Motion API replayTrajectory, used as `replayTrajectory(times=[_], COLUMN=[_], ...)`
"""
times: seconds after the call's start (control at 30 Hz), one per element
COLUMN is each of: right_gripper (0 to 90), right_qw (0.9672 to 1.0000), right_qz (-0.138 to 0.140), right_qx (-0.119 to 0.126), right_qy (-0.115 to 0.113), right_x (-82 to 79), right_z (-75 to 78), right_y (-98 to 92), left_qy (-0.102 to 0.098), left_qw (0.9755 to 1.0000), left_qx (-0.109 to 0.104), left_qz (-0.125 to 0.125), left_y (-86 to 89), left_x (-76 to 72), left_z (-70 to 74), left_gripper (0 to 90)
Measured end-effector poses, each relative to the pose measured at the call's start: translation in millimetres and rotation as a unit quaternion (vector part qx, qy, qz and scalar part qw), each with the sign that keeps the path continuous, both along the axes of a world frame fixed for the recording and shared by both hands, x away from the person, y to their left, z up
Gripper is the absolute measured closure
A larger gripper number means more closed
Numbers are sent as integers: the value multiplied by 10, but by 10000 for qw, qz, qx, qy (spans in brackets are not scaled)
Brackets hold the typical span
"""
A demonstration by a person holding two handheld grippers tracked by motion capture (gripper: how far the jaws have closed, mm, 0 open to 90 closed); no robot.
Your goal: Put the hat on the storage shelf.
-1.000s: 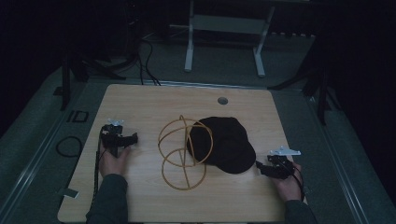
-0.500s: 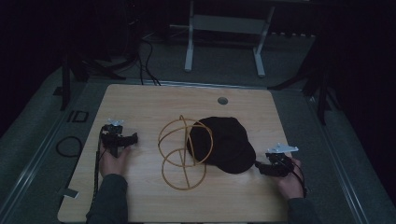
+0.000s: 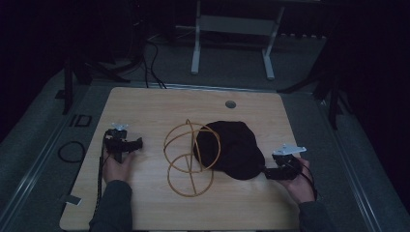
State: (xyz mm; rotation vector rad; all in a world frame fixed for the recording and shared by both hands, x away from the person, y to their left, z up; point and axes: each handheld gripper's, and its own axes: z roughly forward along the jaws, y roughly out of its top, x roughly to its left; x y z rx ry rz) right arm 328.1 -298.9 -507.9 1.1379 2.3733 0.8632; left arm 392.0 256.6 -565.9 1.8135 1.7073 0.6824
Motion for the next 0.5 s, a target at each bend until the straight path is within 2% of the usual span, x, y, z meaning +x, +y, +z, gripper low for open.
replayTrajectory(times=[0.13,0.5], right_gripper=[193,158], right_qw=[10000,9998], right_qz=[61,187], right_qx=[-17,-34], right_qy=[14,-22], right_x=[22,76], right_z=[40,122], right_y=[33,116], left_qy=[-1,-1], left_qw=[10000,10000], left_qx=[-1,-1], left_qz=[0,1], left_y=[0,0], left_x=[0,0], left_z=[0,0], left_gripper=[95,95])
